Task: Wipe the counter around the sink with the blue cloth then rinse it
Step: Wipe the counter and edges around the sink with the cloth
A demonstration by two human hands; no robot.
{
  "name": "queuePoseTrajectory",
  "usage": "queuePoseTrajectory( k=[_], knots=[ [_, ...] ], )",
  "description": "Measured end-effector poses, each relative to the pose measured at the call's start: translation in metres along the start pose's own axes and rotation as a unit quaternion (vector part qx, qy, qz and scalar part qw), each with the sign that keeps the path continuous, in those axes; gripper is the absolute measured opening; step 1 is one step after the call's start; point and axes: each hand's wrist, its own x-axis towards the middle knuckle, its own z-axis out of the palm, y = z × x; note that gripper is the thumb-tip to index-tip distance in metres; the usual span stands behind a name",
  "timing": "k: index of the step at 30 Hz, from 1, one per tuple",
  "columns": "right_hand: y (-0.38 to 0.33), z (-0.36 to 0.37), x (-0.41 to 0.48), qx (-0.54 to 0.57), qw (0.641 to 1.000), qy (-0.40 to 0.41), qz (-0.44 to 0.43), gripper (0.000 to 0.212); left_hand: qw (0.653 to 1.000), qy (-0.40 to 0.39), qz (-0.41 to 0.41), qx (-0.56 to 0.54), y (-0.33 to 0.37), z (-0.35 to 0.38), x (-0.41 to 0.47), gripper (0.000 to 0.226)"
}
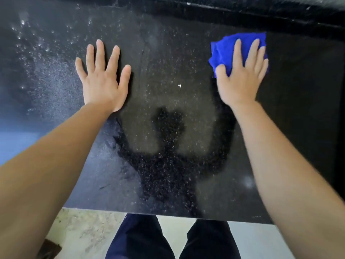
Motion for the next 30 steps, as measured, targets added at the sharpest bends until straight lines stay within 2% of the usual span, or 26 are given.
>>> queuePoseTrajectory(
  k=[2,5,8,12,16,21,24,27,30],
  knots=[
    [-0.022,0.008,-0.053,-0.005,0.999,0.004,-0.036,0.073,1.0,0.002,-0.003,-0.002,0.001,-0.001,-0.001,0.067],
    [-0.04,0.014,-0.161,0.025,0.983,-0.049,-0.172,0.072,1.0,0.019,0.004,-0.01,0.003,-0.002,-0.006,0.064],
    [-0.024,0.008,-0.24,0.036,0.938,-0.131,-0.32,0.071,0.997,0.066,-0.013,-0.046,0.008,-0.004,-0.038,0.059],
    [0.029,-0.008,-0.261,-0.016,0.877,-0.19,-0.44,0.07,0.991,0.068,-0.07,-0.088,-0.002,-0.002,-0.122,0.055],
    [0.032,-0.009,-0.252,-0.037,0.858,-0.191,-0.475,0.071,0.982,0.052,-0.166,-0.073,-0.042,0.012,-0.212,0.057],
    [-0.049,0.011,-0.247,-0.02,0.853,-0.171,-0.493,0.071,0.953,0.047,-0.286,-0.089,-0.083,0.015,-0.279,0.054],
    [-0.139,0.035,-0.242,0.002,0.844,-0.14,-0.518,0.072,0.956,0.035,-0.277,-0.086,-0.1,0.013,-0.297,0.05],
    [-0.215,0.055,-0.241,0.012,0.846,-0.128,-0.517,0.072,0.964,0.063,-0.243,-0.086,-0.113,0.01,-0.3,0.049],
    [-0.22,0.058,-0.244,0.005,0.843,-0.12,-0.524,0.07,0.97,0.088,-0.218,-0.054,-0.119,0.013,-0.299,0.047]
  ],
)
